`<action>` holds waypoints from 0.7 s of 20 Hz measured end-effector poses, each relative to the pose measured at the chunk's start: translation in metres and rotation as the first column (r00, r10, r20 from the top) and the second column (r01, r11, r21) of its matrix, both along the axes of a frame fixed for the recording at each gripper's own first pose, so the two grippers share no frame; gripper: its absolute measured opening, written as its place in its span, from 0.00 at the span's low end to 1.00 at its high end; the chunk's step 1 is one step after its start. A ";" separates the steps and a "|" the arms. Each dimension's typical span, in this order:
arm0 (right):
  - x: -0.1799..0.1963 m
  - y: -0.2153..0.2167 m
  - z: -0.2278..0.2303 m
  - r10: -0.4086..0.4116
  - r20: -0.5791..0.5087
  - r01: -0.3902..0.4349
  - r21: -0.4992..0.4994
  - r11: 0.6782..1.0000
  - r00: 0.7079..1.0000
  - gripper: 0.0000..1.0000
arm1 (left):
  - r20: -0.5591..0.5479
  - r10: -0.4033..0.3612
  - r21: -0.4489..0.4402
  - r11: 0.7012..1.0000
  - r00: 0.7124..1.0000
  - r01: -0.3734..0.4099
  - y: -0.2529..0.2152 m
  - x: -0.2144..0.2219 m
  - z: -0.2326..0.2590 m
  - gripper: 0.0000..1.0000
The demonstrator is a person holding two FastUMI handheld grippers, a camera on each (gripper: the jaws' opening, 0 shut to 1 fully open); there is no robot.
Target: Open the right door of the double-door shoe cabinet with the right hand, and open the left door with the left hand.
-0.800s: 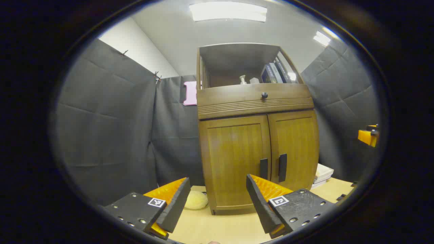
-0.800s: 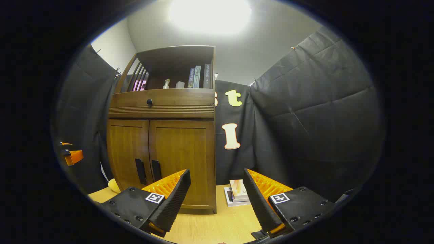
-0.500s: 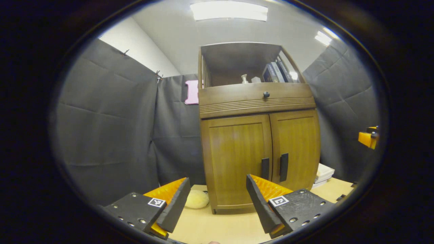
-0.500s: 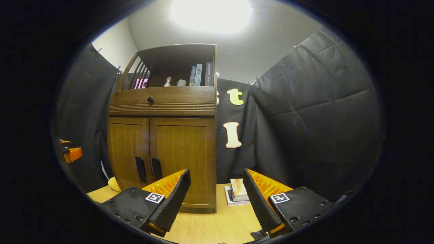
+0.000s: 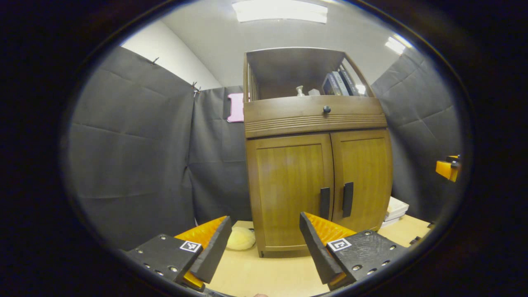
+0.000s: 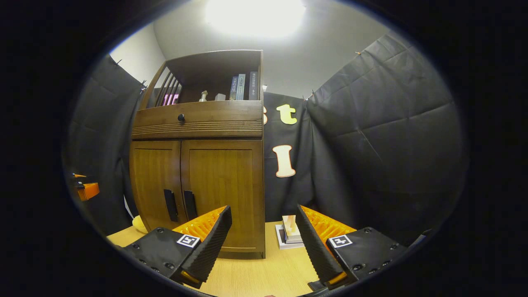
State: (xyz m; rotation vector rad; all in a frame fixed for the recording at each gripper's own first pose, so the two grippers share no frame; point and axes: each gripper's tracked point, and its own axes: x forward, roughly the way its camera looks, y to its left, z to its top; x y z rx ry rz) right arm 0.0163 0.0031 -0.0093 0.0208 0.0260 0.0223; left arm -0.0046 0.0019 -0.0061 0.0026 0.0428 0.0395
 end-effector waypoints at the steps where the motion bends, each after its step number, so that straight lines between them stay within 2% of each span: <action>1: 0.001 0.000 -0.002 0.001 0.000 -0.001 -0.001 1.000 1.000 0.97 | 0.002 0.002 0.002 1.000 1.000 -0.002 0.000 0.000 0.001 0.96; 14: 0.054 0.047 0.002 0.071 0.021 -0.071 0.019 0.997 0.997 0.97 | 0.014 0.077 0.010 0.997 0.997 -0.077 0.010 0.001 -0.001 0.96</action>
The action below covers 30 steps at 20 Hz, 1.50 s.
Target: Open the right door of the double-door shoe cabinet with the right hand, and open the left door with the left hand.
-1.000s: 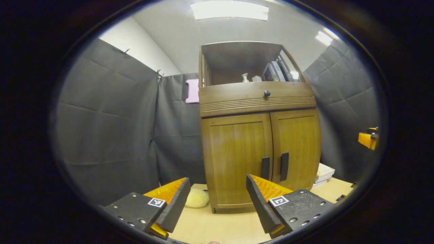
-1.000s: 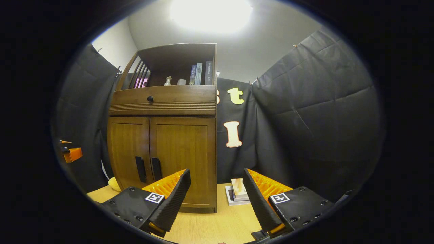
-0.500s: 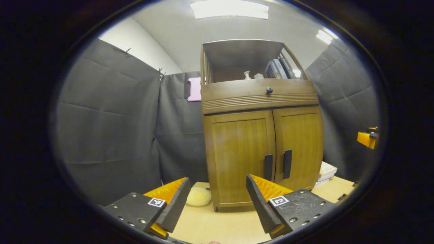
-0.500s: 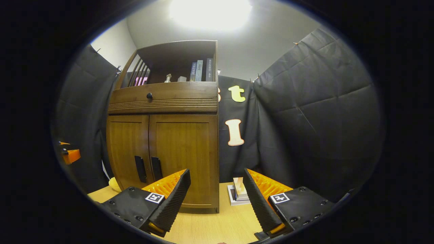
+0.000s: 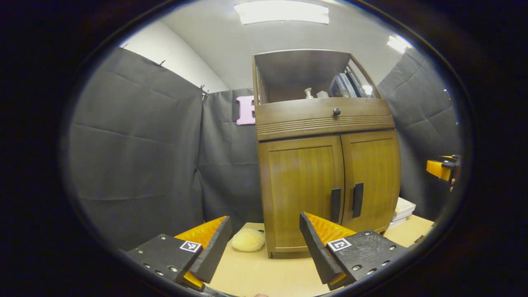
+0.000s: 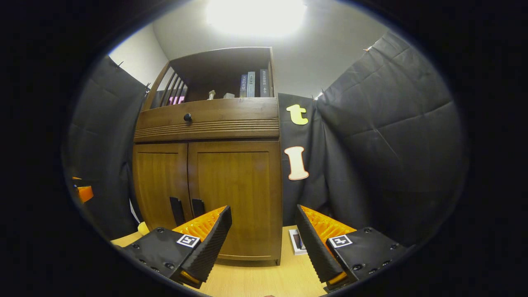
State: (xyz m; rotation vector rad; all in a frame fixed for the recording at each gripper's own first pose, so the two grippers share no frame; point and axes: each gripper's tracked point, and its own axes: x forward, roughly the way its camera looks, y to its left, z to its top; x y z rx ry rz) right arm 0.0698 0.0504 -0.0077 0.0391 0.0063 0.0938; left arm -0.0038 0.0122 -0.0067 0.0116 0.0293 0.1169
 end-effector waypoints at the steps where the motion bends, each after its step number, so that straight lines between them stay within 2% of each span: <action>1: 0.004 0.005 -0.001 0.008 0.001 -0.008 -0.001 1.000 1.000 0.97 | 0.002 0.009 0.004 1.000 1.000 -0.009 0.001 0.000 0.001 0.96; 16: 0.069 0.102 -0.032 0.150 -0.028 -0.150 0.006 0.989 0.988 0.97 | -0.004 0.143 0.024 0.989 0.990 -0.143 0.017 -0.009 0.009 0.96; 30: 0.123 0.171 -0.086 0.216 -0.103 -0.219 -0.019 0.975 0.971 0.98 | -0.010 0.285 0.050 0.957 0.958 -0.284 0.030 -0.020 0.021 0.95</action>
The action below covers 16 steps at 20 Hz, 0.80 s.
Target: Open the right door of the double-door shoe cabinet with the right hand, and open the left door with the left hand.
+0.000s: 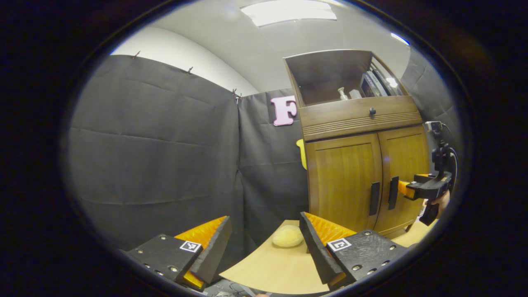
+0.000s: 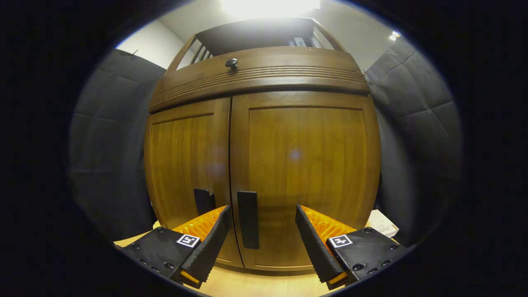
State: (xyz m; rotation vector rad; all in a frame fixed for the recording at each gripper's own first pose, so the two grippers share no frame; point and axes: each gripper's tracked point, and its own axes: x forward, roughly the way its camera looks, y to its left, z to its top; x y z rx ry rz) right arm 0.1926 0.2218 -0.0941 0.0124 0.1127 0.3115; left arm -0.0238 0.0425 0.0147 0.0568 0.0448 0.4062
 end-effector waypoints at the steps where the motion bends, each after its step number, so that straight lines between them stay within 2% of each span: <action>1: 0.005 0.004 -0.005 0.003 -0.007 -0.003 -0.002 1.000 1.000 0.98 | 0.001 0.008 0.000 1.000 1.000 -0.008 0.001 0.000 0.000 0.95; 8: 0.025 0.024 -0.029 0.000 -0.049 0.000 -0.001 1.000 0.999 0.97 | 0.004 0.054 0.007 0.999 0.999 -0.054 0.005 -0.001 0.002 0.96; 12: 0.043 0.034 -0.038 0.004 -0.104 -0.004 0.000 1.000 0.995 0.71 | 0.008 0.077 0.008 0.997 0.997 -0.077 0.007 -0.002 0.005 0.96; 13: 0.044 0.037 -0.044 0.009 -0.124 -0.009 0.003 1.000 0.992 0.70 | 0.008 0.082 0.006 0.997 0.997 -0.082 0.008 -0.001 0.005 0.96; 14: 0.045 0.040 -0.047 0.012 -0.137 -0.011 0.006 1.000 0.991 0.65 | 0.008 0.086 0.006 0.996 0.996 -0.086 0.008 -0.002 0.004 0.96; 16: 0.051 0.039 -0.046 -0.014 -0.127 0.014 0.005 1.000 0.992 0.65 | 0.008 0.091 0.002 0.996 0.996 -0.091 0.009 -0.003 0.003 0.96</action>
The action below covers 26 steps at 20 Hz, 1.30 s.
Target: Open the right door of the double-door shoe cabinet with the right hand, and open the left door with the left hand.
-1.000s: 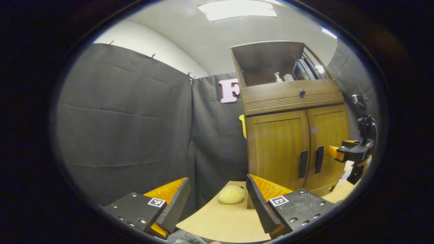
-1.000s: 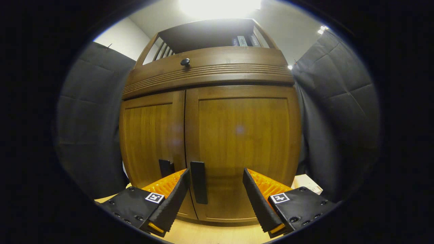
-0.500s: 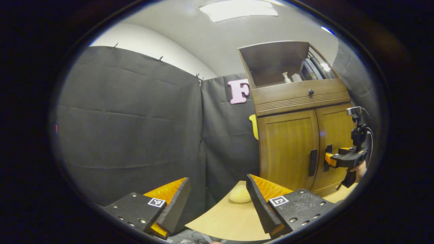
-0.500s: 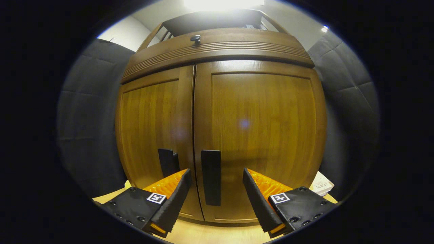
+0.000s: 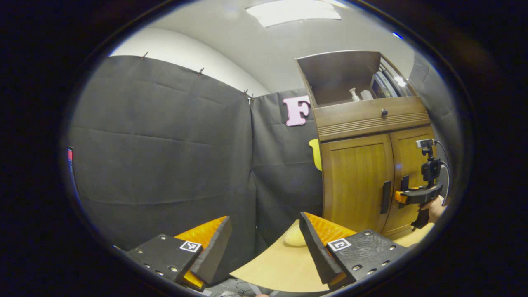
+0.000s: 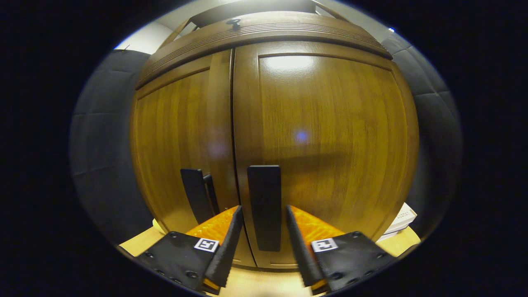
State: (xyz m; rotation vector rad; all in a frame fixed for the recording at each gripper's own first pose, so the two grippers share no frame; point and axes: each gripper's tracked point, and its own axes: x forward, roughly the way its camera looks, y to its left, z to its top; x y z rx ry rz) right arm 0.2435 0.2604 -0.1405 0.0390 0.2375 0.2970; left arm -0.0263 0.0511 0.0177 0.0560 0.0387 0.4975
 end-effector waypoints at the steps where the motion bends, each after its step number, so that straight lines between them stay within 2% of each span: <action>1: -0.005 -0.001 0.004 -0.001 0.005 0.001 0.001 1.000 1.000 0.31 | 0.004 0.001 0.000 1.000 1.000 -0.001 0.000 0.000 0.001 0.96; 2: -0.003 0.001 0.005 -0.001 0.006 0.001 -0.004 1.000 1.000 0.48 | 0.007 0.002 0.000 1.000 1.000 -0.002 0.000 0.001 0.002 0.96; 3: 0.000 -0.001 0.005 -0.011 0.011 0.011 -0.015 1.000 1.000 0.37 | 0.008 0.002 0.000 1.000 1.000 -0.002 0.000 0.001 0.002 0.96; 4: 0.000 0.000 0.004 -0.008 0.011 0.008 -0.015 1.000 1.000 0.43 | 0.009 0.000 0.001 1.000 1.000 0.000 0.000 0.001 0.002 0.96; 5: -0.001 -0.002 0.005 -0.002 0.010 0.003 -0.020 1.000 1.000 0.30 | 0.010 -0.003 0.000 1.000 1.000 0.003 0.000 0.001 0.002 0.96; 6: -0.005 -0.002 0.005 0.002 -0.001 -0.002 -0.012 1.000 1.000 0.27 | 0.010 -0.008 -0.003 1.000 1.000 0.008 -0.001 0.001 0.002 0.96; 7: -0.004 -0.002 0.006 0.007 -0.002 -0.007 -0.006 1.000 1.000 0.17 | 0.011 -0.013 -0.006 1.000 1.000 0.013 -0.001 0.001 0.002 0.96; 11: -0.015 -0.006 0.006 0.030 -0.005 -0.030 -0.004 1.000 1.000 0.20 | 0.016 -0.043 -0.015 0.999 0.999 0.043 -0.004 0.003 0.003 0.96; 12: -0.018 -0.006 0.007 0.034 -0.007 -0.034 -0.001 0.999 0.999 0.17 | 0.017 -0.054 -0.013 0.998 0.998 0.054 -0.005 0.002 0.003 0.96; 15: -0.028 -0.009 0.007 0.053 -0.013 -0.053 0.006 0.999 0.999 0.19 | 0.021 -0.091 -0.011 0.996 0.996 0.092 -0.008 0.005 0.003 0.96; 16: -0.032 -0.011 0.007 0.059 -0.011 -0.059 0.010 0.998 0.998 0.17 | 0.022 -0.104 -0.013 0.994 0.994 0.104 -0.010 0.006 0.003 0.96; 17: -0.037 -0.012 0.008 0.066 -0.009 -0.065 0.013 0.998 0.998 0.20 | 0.024 -0.116 -0.017 0.993 0.993 0.117 -0.012 0.008 0.003 0.96; 18: -0.041 -0.013 0.009 0.072 -0.007 -0.072 0.015 0.997 0.997 0.17 | 0.025 -0.131 -0.022 0.991 0.991 0.131 -0.014 0.009 0.002 0.96; 21: -0.053 -0.019 0.009 0.094 -0.010 -0.094 0.019 0.995 0.995 0.19 | 0.030 -0.168 -0.031 0.985 0.985 0.169 -0.022 0.016 -0.003 0.96; 22: -0.054 -0.019 0.011 0.102 -0.010 -0.101 0.021 0.995 0.995 0.17 | 0.033 -0.181 -0.031 0.983 0.983 0.182 -0.022 0.014 0.000 0.96; 23: -0.056 -0.020 0.012 0.110 -0.012 -0.110 0.022 0.994 0.994 0.19 | 0.035 -0.193 -0.031 0.981 0.981 0.194 -0.024 0.015 0.001 0.96; 26: -0.069 -0.028 0.012 0.132 -0.017 -0.132 0.037 0.991 0.991 0.20 | 0.039 -0.226 -0.039 0.973 0.973 0.228 -0.029 0.015 0.002 0.96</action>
